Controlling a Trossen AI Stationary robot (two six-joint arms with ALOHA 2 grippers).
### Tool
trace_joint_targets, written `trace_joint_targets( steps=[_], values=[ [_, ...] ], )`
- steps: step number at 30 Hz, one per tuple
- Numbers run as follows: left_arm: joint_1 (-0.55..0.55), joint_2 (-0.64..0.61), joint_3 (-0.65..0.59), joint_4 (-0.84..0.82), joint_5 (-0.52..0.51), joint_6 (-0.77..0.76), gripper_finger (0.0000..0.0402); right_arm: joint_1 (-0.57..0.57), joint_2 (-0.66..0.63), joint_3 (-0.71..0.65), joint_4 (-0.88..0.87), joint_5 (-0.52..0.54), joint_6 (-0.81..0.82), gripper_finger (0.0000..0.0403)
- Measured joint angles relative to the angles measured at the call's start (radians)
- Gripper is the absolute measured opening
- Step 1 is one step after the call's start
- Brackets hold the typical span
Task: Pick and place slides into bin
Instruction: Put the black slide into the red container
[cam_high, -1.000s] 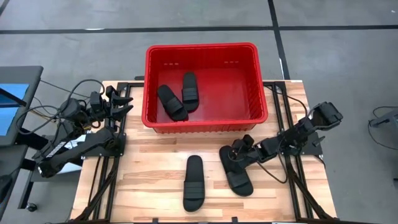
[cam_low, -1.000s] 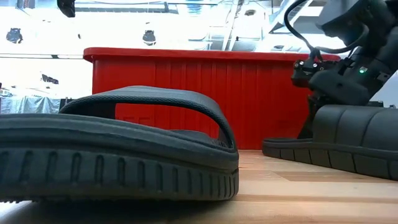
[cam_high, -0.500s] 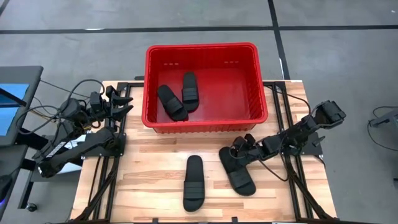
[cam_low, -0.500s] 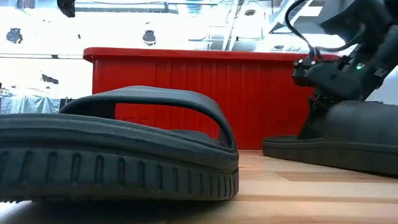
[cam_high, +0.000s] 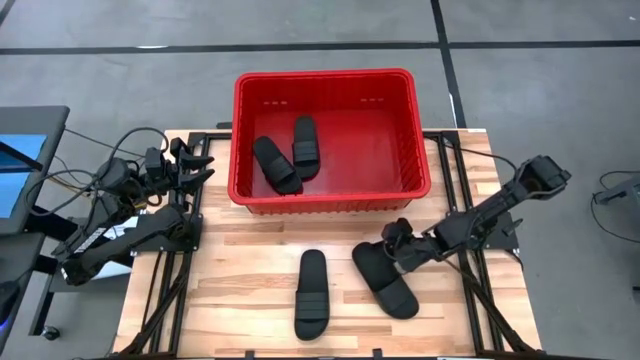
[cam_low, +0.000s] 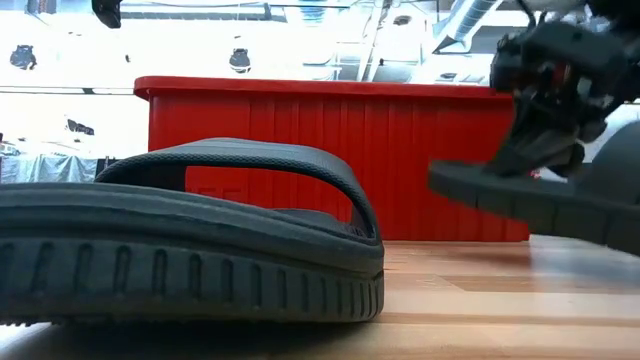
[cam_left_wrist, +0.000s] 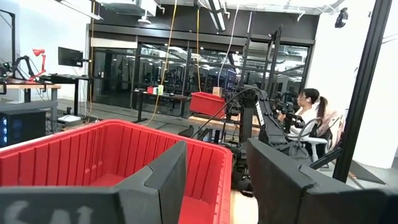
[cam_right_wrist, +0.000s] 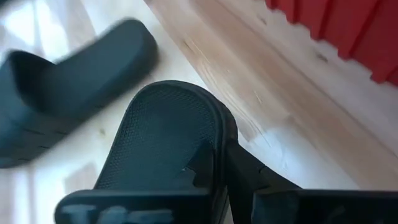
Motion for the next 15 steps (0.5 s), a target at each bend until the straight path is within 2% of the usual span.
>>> trace_joint_targets(
  steps=[7,15],
  values=[
    [0.000,0.000,0.000,0.000,0.000,0.000,0.0157,0.046,-0.091,0.065,-0.008,0.063,-0.081,0.0005],
    [0.000,0.000,0.000,0.000,-0.001,0.000,0.0157,0.059,-0.168,0.234,-0.009,0.116,-0.365,0.0005]
  ],
)
